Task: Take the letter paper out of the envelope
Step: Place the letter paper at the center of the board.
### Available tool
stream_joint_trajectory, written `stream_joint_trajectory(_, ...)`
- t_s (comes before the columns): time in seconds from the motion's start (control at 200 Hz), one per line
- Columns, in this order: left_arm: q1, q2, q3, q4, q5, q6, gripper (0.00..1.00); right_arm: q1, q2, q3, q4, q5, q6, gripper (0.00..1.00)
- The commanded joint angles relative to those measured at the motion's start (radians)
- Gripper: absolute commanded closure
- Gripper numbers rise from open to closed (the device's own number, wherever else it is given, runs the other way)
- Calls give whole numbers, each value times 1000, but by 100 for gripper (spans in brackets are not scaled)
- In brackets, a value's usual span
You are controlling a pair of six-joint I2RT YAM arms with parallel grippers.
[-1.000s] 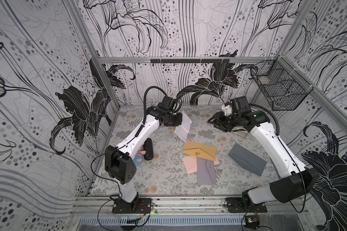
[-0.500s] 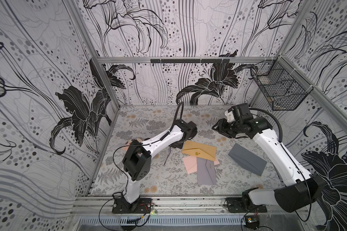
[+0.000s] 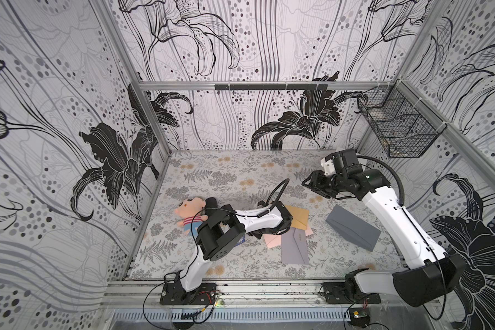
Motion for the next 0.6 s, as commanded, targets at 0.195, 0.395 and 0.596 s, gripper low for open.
stream_joint_trajectory(0.195,-69,22,-89,80,30,-85,99,7,-2,-23,33,-53,9,47)
stream_joint_trajectory(0.395,-83,28,-139,99,64,-103,98,7,-7,-26,36,-58,11,47)
stream_joint_trajectory(0.596,-88,19,-211,125,85,-127,98,8,-13,-47,47,-75,16,47)
